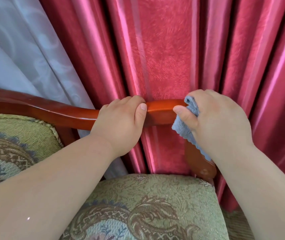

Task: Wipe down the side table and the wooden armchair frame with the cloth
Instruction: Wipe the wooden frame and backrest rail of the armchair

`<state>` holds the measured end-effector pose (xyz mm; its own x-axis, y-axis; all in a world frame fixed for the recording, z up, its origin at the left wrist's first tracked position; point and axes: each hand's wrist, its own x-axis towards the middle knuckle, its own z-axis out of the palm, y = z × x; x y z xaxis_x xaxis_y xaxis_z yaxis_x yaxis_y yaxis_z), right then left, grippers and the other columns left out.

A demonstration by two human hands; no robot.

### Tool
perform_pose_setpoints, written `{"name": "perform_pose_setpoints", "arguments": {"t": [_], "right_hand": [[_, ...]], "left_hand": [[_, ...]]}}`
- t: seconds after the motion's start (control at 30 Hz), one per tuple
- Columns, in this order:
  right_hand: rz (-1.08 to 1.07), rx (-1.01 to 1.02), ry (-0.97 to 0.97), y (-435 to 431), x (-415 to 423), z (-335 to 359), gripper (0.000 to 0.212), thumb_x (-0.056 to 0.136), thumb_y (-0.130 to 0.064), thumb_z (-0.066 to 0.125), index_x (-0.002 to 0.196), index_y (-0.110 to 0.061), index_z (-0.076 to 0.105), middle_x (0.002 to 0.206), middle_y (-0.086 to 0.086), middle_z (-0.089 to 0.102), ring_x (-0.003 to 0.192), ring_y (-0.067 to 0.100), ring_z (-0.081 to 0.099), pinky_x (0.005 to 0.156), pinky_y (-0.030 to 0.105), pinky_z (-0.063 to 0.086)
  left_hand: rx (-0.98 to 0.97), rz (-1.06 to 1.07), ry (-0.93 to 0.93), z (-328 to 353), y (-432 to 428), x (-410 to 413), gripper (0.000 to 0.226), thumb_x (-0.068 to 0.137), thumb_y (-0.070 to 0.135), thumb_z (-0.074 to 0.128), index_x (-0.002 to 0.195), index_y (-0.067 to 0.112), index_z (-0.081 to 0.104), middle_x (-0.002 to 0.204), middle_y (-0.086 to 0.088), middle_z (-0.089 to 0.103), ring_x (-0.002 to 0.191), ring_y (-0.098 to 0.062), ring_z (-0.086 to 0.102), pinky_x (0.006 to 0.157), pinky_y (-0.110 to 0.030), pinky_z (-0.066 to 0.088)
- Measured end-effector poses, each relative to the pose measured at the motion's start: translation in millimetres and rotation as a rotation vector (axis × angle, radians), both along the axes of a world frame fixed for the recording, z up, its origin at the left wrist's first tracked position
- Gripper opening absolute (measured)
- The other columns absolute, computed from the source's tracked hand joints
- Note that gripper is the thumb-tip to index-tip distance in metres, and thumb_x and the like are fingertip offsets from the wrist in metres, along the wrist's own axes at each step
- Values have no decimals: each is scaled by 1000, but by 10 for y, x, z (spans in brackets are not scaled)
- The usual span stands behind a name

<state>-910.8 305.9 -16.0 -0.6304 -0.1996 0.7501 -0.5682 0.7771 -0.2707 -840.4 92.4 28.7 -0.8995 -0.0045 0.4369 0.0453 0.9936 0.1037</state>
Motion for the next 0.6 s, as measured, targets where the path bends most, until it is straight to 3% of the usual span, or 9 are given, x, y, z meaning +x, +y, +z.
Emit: {"name": "perform_pose_setpoints", "arguments": {"t": [0.1,0.2,0.33,0.47,0.6], "right_hand": [[-52,95,-25,-7,14,59,79,93,-75,6,100,-17,59,86,3,57,76,28,53,65,33,31],[-45,135,-118,-9,66,118,81,92,-75,5,102,-15,57,90,7,57,77,32,53,67,43,44],[-32,269,-231,52,177,240,72,86,-78,34,114,-14,52,102,7,57,84,34,57,72,47,52],[35,392,-410,124,267,439,67,83,-56,71,127,-16,40,116,5,49,97,32,56,80,47,54],[54,490,-475,152,285,559,58,89,-25,68,134,-13,33,126,9,45,103,33,54,84,44,51]], "left_hand": [[27,11,-104,76,6,7,52,105,47,11,120,26,56,108,6,62,98,-25,56,92,-49,44],[14,103,-282,194,85,12,53,103,49,7,124,28,51,108,6,54,109,-28,56,106,-56,38],[94,271,-411,256,235,44,50,108,45,9,147,34,38,144,1,49,143,-25,36,122,-64,12],[108,309,-430,270,340,214,55,108,48,12,163,38,14,170,0,20,159,-25,9,126,-60,4],[142,325,-552,409,464,437,65,105,62,17,164,40,0,174,-1,-1,160,-27,1,127,-57,11]]}}
